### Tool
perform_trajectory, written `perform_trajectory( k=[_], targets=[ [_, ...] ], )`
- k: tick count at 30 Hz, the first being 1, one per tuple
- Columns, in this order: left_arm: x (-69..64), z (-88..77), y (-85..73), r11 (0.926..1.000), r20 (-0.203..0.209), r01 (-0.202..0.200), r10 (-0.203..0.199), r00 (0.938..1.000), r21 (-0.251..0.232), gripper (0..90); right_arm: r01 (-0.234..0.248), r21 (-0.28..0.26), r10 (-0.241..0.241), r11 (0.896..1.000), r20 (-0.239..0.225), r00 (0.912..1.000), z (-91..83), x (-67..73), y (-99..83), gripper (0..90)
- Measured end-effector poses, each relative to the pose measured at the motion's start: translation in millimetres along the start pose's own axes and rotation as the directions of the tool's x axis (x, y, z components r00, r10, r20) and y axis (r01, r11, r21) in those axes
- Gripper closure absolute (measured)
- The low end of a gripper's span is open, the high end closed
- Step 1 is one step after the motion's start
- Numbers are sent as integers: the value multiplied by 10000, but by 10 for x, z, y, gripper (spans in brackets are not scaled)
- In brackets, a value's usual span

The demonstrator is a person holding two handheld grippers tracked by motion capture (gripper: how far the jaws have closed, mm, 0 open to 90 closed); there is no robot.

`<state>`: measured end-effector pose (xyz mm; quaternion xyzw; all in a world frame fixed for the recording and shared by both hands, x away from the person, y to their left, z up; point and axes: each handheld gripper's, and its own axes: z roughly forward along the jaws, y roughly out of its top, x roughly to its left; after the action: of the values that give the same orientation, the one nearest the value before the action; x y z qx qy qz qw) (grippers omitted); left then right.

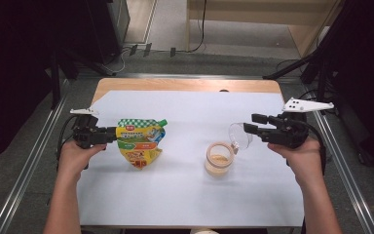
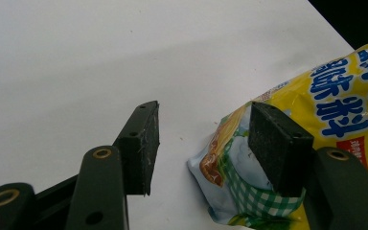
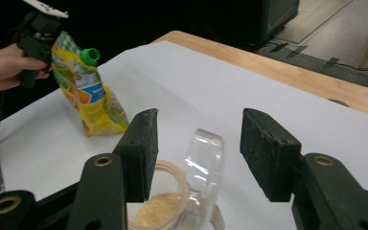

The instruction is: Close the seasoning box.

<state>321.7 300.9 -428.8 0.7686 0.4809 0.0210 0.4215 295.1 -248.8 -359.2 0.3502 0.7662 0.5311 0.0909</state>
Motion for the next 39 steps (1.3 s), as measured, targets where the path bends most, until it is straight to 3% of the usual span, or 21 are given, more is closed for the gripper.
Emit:
perform_trajectory(
  k=[9,20,28,34,39],
  targets=[
    [2,5,-3,10000,5,13,-13,10000,49,450,-405,59,399,9992,754,9964,-52,-214,-95,478],
    [12,0,-7,10000,22,9,-9,10000,33,450,-1020,259,970,9944,1495,9840,53,-437,-300,489],
    [7,6,-7,10000,7,7,-7,10000,73,449,-888,505,808,9948,1422,9865,147,-417,-359,632],
    [12,10,-7,10000,13,17,-17,10000,59,450,-716,855,600,9938,1309,9896,218,-354,-368,786],
    [23,17,-1,10000,34,19,-19,10000,12,450,-498,936,382,9944,1220,9918,256,-305,-387,834]
  ],
)
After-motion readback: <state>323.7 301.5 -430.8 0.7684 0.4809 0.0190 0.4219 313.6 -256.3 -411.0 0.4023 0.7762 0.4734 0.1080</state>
